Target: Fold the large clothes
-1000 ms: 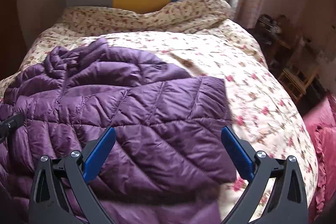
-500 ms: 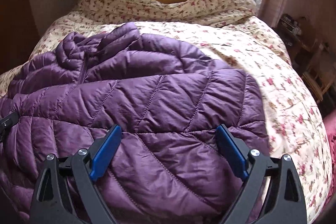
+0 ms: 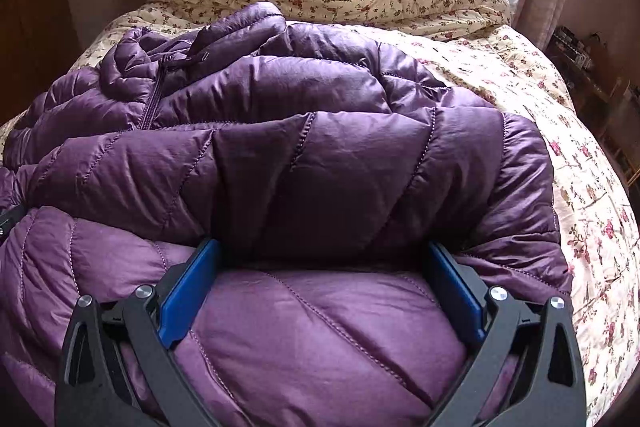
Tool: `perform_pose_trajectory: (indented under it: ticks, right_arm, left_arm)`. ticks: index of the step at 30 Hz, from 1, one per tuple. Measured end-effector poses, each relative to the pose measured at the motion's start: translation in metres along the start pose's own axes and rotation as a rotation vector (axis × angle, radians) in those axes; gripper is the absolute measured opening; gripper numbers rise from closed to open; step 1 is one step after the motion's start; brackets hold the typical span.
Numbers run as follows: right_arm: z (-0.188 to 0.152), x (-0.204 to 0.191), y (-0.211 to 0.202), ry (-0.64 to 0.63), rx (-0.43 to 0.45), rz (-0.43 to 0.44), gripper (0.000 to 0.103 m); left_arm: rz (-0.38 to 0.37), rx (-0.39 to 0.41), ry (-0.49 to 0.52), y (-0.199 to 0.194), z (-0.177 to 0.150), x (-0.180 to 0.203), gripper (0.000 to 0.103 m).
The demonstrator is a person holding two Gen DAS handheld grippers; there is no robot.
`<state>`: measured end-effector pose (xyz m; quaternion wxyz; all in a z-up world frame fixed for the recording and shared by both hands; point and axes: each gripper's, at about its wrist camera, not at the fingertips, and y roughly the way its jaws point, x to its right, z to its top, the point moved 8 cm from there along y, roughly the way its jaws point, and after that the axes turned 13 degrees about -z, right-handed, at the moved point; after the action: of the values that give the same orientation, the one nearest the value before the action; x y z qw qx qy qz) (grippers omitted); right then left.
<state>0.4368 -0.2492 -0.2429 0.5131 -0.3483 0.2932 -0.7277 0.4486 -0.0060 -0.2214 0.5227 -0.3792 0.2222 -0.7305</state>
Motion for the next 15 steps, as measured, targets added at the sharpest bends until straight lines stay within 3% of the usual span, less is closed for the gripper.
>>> perform_pose_trajectory:
  ticks: [1,4,9,12,15]
  right_arm:
    - [0.0,0.0,0.0,0.001,0.0,0.0,0.099]
    - [0.001,0.001,-0.003,-0.002,-0.001,-0.002,0.1]
    - [0.011,0.015,-0.023,0.001,0.016,0.032,0.1]
    - [0.021,0.033,-0.034,0.049,0.044,0.044,0.1]
    - [0.025,0.041,-0.023,0.039,0.03,0.003,0.1]
  left_arm:
    - [0.005,0.004,-0.005,-0.003,0.0,0.0,0.023]
    - [0.023,0.054,-0.008,-0.024,0.0,0.005,0.06]
    - [0.009,0.127,0.003,-0.05,0.005,0.018,0.062]
    - [-0.017,0.114,0.042,-0.047,0.004,0.031,0.062]
    - [-0.02,0.08,0.087,-0.034,0.002,0.043,0.062]
